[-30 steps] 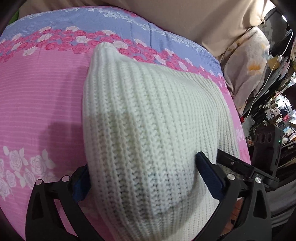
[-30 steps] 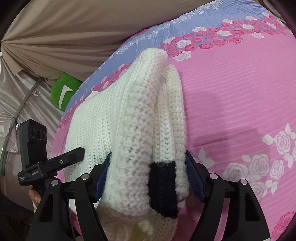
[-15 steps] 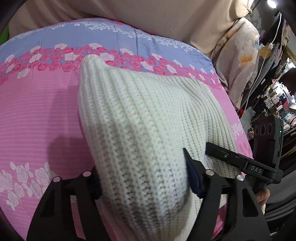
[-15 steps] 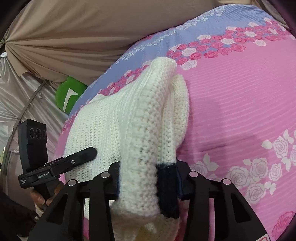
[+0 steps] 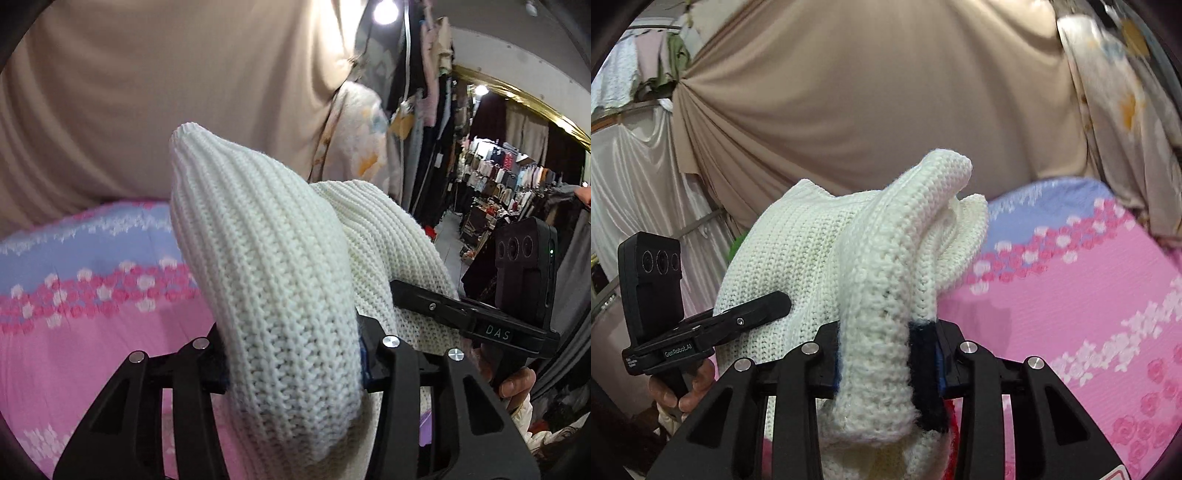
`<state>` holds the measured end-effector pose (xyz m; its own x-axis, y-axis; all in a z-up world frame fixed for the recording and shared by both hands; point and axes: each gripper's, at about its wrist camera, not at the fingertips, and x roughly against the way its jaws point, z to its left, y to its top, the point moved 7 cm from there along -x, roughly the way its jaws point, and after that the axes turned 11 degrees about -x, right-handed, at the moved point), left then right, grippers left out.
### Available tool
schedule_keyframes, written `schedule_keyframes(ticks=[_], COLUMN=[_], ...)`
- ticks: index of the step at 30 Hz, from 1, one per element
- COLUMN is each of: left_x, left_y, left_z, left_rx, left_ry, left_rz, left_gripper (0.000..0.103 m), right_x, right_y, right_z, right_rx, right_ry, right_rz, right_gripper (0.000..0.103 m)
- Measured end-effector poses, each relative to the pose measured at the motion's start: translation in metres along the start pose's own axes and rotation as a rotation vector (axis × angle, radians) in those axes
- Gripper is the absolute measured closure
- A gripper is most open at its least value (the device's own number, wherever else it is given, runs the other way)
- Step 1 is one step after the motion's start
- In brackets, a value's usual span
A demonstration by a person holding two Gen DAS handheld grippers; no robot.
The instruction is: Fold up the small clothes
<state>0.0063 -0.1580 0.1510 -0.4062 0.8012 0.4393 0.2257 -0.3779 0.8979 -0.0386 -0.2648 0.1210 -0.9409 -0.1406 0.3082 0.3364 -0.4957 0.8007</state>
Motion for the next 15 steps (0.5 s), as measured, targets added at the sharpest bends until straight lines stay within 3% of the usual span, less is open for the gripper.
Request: schedule_keyframes(ticks=[4, 8, 11, 15], left_x=[0.062, 0.130, 0.171, 0.198], left_y=[0.054, 0.096, 0.116, 0.127], left_z=[-0.017, -0.015, 0.004, 0.045], left_rx=[-0.142, -0.245, -0.283, -0.285], left_ry=[0.033, 0.100, 0.154, 0.221], left_rz=[-0.194, -0.370, -0.466, -0.501], left_gripper=[0.057, 0.056, 0.054, 0.051], right_x=[0.048, 0.074, 0.072, 0.043], right_y=[0.039, 0.071, 0.092, 0.111], right_z=[0.061, 0.120, 0.164, 0.203], right_rx=[0.116, 0.212, 0.263, 0.289], right_ry=[0.071, 0.164, 0.239, 0.321], right_rz=[-0.193, -0.322, -0.370, -0.365], right_gripper=[0.069, 0.068, 0.068, 0.067])
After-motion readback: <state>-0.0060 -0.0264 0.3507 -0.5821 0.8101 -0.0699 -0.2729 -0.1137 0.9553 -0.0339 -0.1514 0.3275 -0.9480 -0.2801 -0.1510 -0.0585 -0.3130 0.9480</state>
